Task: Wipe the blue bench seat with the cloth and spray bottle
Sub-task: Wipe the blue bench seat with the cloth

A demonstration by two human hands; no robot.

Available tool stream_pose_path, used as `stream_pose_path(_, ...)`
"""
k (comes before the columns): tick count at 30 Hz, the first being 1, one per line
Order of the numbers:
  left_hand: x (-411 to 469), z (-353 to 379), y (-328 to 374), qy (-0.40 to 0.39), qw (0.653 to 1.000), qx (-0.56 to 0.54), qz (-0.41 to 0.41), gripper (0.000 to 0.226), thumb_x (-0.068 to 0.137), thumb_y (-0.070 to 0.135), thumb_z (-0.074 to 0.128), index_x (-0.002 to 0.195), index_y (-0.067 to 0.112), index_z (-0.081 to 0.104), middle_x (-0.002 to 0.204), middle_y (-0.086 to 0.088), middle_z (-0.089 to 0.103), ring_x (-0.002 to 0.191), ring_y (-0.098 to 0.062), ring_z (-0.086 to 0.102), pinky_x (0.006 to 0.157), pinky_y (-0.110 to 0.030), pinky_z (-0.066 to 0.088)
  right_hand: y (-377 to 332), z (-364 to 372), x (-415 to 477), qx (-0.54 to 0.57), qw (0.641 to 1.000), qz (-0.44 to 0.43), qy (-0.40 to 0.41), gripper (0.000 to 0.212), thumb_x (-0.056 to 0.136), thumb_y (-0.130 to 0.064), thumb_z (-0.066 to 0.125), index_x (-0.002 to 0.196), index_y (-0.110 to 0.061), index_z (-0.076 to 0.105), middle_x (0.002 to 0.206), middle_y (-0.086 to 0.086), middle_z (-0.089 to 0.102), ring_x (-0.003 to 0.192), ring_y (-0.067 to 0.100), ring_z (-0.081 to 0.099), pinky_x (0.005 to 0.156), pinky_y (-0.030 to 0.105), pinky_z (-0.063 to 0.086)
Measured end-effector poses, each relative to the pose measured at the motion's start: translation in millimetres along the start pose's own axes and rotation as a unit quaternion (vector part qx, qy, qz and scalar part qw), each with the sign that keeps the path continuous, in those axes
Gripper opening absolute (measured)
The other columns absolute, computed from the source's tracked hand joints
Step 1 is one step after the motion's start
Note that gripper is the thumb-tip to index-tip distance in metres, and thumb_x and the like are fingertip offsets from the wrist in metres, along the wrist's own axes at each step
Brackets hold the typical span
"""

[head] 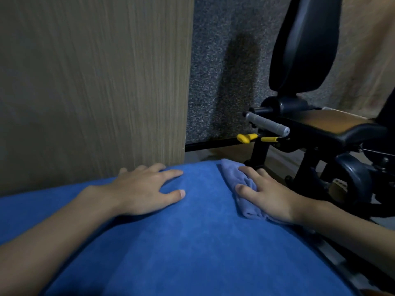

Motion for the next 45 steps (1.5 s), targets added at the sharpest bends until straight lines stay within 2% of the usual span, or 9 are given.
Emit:
stream_pose_path(6, -10.2, 0.5, -20.8, 0.014, 1.000, -0.023, 0.006, 0.075, 0.082, 0.082, 0.025, 0.149, 0.050, 0.014, 0.157, 0.018, 0.017, 0.143, -0.009, 0.025, 0.113, -0.049, 0.026, -29.8, 2.2, 84.5, -0.049, 0.996, -0.065, -0.025, 0.058, 0.090, -0.066, 0.038, 0.143, -0.043, 0.033, 0.141, -0.003, 0.035, 0.135, 0.028, 0.032, 0.111, 0.048, 0.026)
stream_pose_path(9, -17.9, -1.6, -41.9, 0.006, 1.000, 0.008, -0.029, 0.091, 0.066, 0.091, 0.010, 0.147, 0.051, 0.010, 0.150, 0.019, 0.027, 0.136, -0.010, 0.036, 0.108, -0.050, 0.031, -54.2, 7.8, 108.4, -0.111, 0.989, -0.087, -0.047, 0.074, 0.072, -0.084, 0.030, 0.133, -0.045, 0.043, 0.134, -0.006, 0.047, 0.129, 0.025, 0.042, 0.105, 0.052, 0.032)
stream_pose_path(15, -38.2, -2.4, -77.1, -0.013, 0.996, 0.023, -0.085, 0.105, 0.070, 0.093, 0.021, 0.154, 0.033, 0.003, 0.159, 0.014, 0.024, 0.140, -0.010, 0.033, 0.112, -0.040, 0.029, -142.5, 56.9, 116.7, -0.165, 0.964, -0.194, -0.075, 0.056, 0.079, -0.082, 0.035, 0.113, -0.041, 0.052, 0.123, -0.009, 0.061, 0.115, 0.020, 0.055, 0.091, 0.041, 0.040)
stream_pose_path(20, -57.3, -0.8, -104.0, -0.040, 0.991, 0.009, -0.126, 0.109, 0.069, 0.094, 0.022, 0.155, 0.030, 0.004, 0.159, 0.014, 0.023, 0.142, -0.010, 0.030, 0.114, -0.041, 0.026, -147.3, 57.5, 108.0, -0.160, 0.952, -0.252, -0.069, 0.058, 0.085, -0.076, 0.034, 0.130, -0.042, 0.044, 0.127, -0.009, 0.056, 0.119, 0.014, 0.052, 0.097, 0.040, 0.039)
stream_pose_path(29, -62.5, 3.5, -114.5, 0.003, 0.994, -0.042, -0.100, 0.090, 0.081, 0.084, 0.026, 0.154, 0.034, 0.013, 0.158, 0.016, 0.024, 0.143, -0.009, 0.029, 0.116, -0.039, 0.023, -159.4, 64.5, 106.0, -0.203, 0.956, -0.199, -0.074, 0.044, 0.086, -0.072, 0.035, 0.103, -0.034, 0.046, 0.111, -0.009, 0.052, 0.116, 0.021, 0.052, 0.094, 0.044, 0.038)
stream_pose_path(32, -51.5, -9.7, -115.1, 0.064, 0.989, -0.098, -0.090, 0.068, 0.091, 0.070, 0.030, 0.149, 0.035, 0.023, 0.154, 0.012, 0.035, 0.138, -0.010, 0.037, 0.113, -0.040, 0.031, -186.9, 85.5, 97.3, -0.204, 0.947, -0.233, -0.082, 0.056, 0.083, -0.078, 0.029, 0.117, -0.037, 0.046, 0.107, -0.009, 0.045, 0.120, 0.022, 0.048, 0.092, 0.048, 0.033)
stream_pose_path(37, -16.0, -33.4, -76.4, 0.116, 0.980, -0.164, -0.009, 0.054, 0.094, 0.061, 0.036, 0.139, 0.033, 0.037, 0.144, 0.007, 0.047, 0.127, -0.011, 0.047, 0.107, -0.039, 0.038, -151.9, 59.3, 74.2, -0.200, 0.955, -0.220, -0.013, 0.090, 0.068, -0.090, 0.002, 0.147, -0.049, 0.020, 0.159, -0.006, 0.019, 0.148, 0.020, 0.011, 0.114, 0.056, 0.009)
stream_pose_path(40, 19.5, -39.6, -38.9, 0.110, 0.982, -0.150, 0.032, 0.063, 0.083, 0.075, 0.030, 0.135, 0.041, 0.044, 0.141, 0.010, 0.051, 0.128, -0.012, 0.048, 0.107, -0.042, 0.039, -100.0, 47.3, 47.5, -0.208, 0.966, -0.147, -0.039, 0.105, 0.061, -0.093, 0.000, 0.152, -0.042, -0.005, 0.163, -0.007, -0.007, 0.149, 0.015, -0.009, 0.119, 0.049, 0.000)
stream_pose_path(45, 50.7, -16.5, -8.4, 0.040, 0.994, -0.097, 0.019, 0.061, 0.084, 0.081, 0.030, 0.137, 0.054, 0.040, 0.143, 0.014, 0.052, 0.131, -0.019, 0.047, 0.103, -0.042, 0.037, -82.2, 45.6, 38.1, -0.196, 0.974, -0.117, -0.015, 0.124, 0.056, -0.097, 0.003, 0.154, -0.020, -0.010, 0.164, -0.004, -0.001, 0.149, 0.011, -0.005, 0.121, 0.042, 0.002)
Point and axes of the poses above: each hand's wrist, its own x-axis towards the middle knuckle, its own z-axis out of the palm, y = z × x, the point moved 6 cm from there along x, towards the middle knuckle
